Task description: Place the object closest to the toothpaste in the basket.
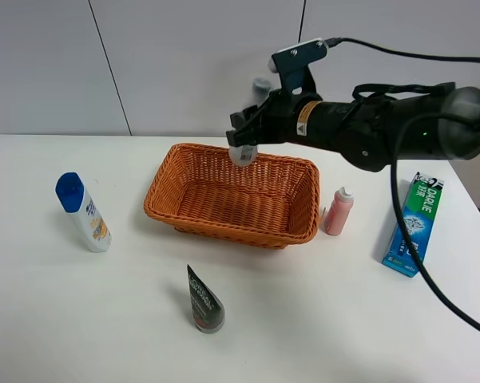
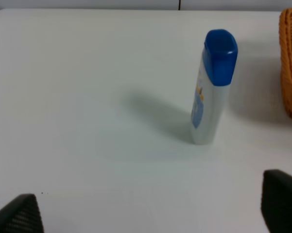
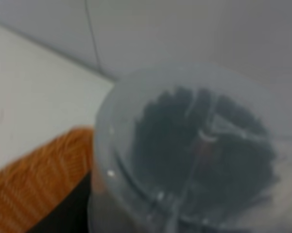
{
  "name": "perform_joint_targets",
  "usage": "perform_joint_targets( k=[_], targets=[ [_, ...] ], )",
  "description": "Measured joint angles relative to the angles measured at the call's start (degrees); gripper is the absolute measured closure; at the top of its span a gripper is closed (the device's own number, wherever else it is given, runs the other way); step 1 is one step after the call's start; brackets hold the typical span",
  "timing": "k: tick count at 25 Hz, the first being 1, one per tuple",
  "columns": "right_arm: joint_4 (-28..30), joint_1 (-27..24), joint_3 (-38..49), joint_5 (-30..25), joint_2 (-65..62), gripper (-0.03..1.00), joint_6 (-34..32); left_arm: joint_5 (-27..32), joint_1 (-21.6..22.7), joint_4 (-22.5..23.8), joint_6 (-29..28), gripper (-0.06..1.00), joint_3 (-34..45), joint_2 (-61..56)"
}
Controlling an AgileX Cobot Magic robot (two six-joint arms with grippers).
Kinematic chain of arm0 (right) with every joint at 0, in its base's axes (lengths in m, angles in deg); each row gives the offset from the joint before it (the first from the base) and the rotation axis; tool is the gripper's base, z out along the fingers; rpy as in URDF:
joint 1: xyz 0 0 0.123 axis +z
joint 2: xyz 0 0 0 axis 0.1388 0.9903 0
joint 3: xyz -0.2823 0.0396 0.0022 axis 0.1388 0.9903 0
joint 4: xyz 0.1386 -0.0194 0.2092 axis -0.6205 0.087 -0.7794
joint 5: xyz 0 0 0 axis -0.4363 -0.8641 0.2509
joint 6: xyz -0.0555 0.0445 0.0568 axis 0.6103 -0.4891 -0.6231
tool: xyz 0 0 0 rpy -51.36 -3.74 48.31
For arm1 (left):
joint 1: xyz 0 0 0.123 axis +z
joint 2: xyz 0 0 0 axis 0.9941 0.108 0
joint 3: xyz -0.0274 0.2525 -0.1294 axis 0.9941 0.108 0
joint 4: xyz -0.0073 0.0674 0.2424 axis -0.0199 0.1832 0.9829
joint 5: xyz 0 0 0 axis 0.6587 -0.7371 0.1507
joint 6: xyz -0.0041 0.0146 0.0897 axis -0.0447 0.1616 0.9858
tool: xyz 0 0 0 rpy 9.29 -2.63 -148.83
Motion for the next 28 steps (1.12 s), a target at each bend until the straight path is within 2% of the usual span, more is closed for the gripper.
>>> perform_joint_targets(
  k=[7,10,12,16,20,22,23,24,27,28],
  targets=[
    [0.2,0.8,0.0,-7.1,7.3,0.53,0.0,0.0,0.0,0.0,0.0,0.05,0.0,0.0],
    [0.2,0.8,0.0,-7.7,8.6,0.53,0.0,0.0,0.0,0.0,0.0,0.05,0.0,0.0],
    [0.1,0.8,0.0,-7.5,8.7,0.45,0.0,0.0,0.0,0.0,0.0,0.05,0.0,0.0],
    [-0.2,1.1,0.0,-7.3,7.5,0.16,0.0,0.0,0.0,0.0,0.0,0.05,0.0,0.0],
    [-2.7,1.6,0.0,-8.1,0.3,0.1,0.0,0.0,0.0,0.0,0.0,0.05,0.0,0.0],
    [-4.4,1.5,-0.2,-11.7,-10.9,0.09,0.1,0.0,0.0,0.0,0.0,0.05,0.0,0.0],
    [-4.4,1.5,-0.2,-11.7,-10.9,0.09,0.1,0.0,0.0,0.0,0.0,0.05,0.0,0.0],
    [-4.5,1.1,-0.3,-14.1,-15.1,0.09,0.1,0.0,0.0,0.0,0.0,0.05,0.0,0.0],
    [-4.3,-1.9,-0.5,-23.7,-26.5,0.09,0.6,0.0,0.0,0.0,0.0,0.05,0.0,0.0],
    [-3.6,-3.6,-0.5,-28.7,-30.7,0.09,0.7,0.0,0.0,0.0,0.0,0.05,0.0,0.0]
  ],
)
